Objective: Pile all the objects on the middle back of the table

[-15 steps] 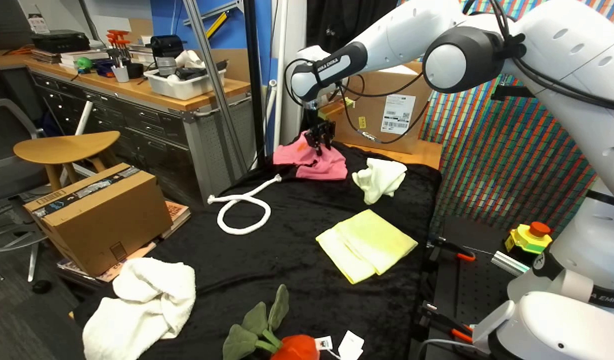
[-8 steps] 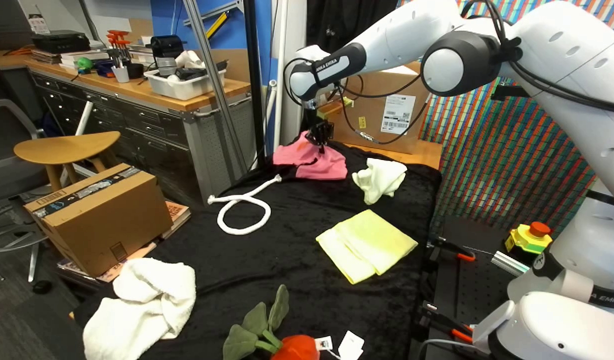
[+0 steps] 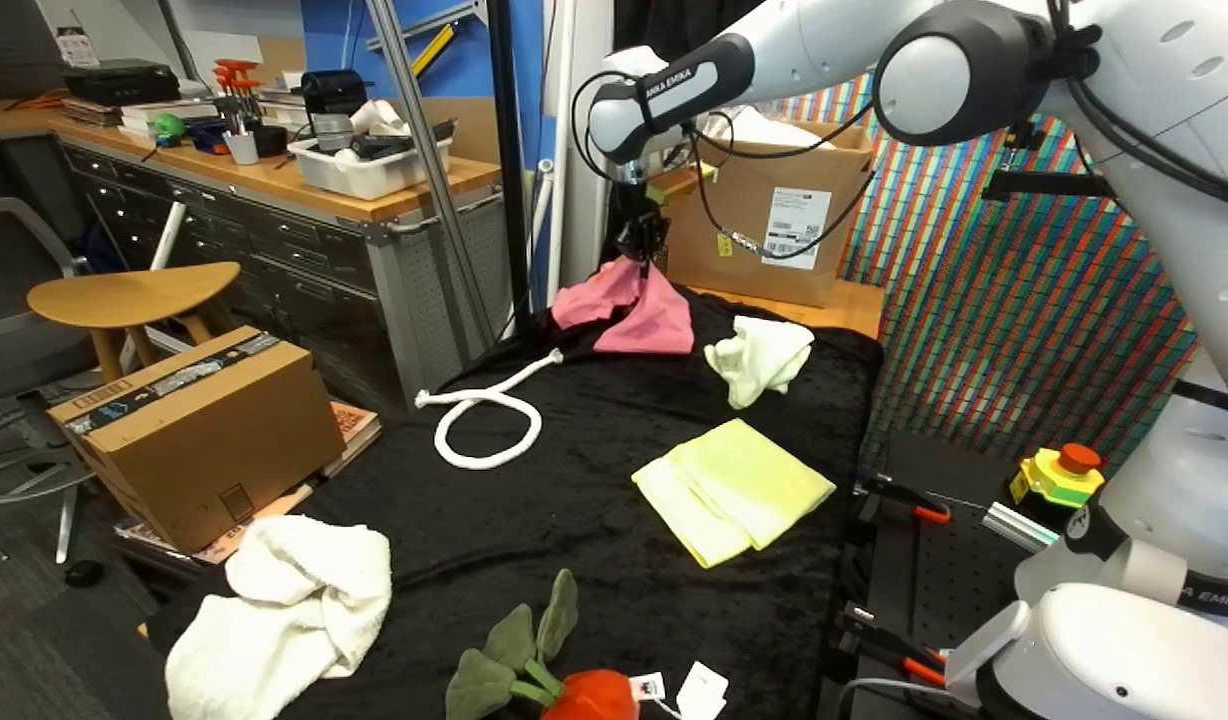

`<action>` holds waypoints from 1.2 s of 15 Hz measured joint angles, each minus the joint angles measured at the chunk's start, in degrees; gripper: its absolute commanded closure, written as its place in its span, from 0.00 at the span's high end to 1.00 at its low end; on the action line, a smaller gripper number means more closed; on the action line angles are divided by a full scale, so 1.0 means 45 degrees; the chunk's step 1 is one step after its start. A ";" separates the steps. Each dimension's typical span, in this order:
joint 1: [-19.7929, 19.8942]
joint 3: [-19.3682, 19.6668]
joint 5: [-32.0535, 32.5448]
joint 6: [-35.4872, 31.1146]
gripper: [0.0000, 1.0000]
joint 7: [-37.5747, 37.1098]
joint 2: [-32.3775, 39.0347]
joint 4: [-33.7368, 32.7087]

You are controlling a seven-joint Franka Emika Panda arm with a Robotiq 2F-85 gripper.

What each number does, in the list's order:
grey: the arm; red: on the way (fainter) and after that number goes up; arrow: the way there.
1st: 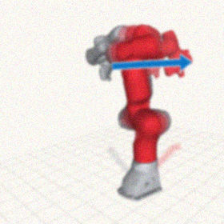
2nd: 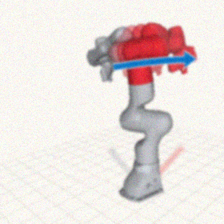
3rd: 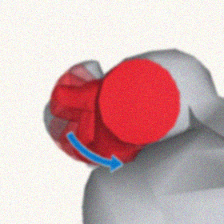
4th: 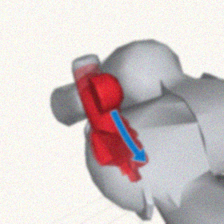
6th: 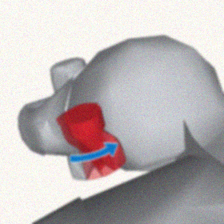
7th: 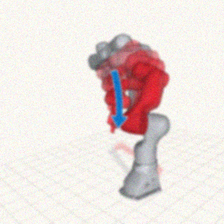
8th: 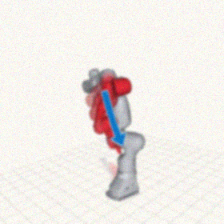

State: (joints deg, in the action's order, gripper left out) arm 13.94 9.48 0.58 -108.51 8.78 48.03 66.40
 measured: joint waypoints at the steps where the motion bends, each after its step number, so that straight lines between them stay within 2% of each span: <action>1: 0.0001 0.0002 0.0000 -0.0088 0.06 0.0256 -0.0494 0.0422; 6: 0.0008 -0.0094 0.0001 -0.0679 0.06 0.1886 -0.3532 0.3033; 11: -0.0152 -0.0594 0.0216 -0.1053 0.06 0.3661 -0.6804 0.5883; 18: -0.1399 -0.1299 0.0585 -0.1756 0.06 0.4421 -1.0651 0.9432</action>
State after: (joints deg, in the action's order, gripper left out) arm 7.64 3.63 3.21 -116.42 28.67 0.10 108.85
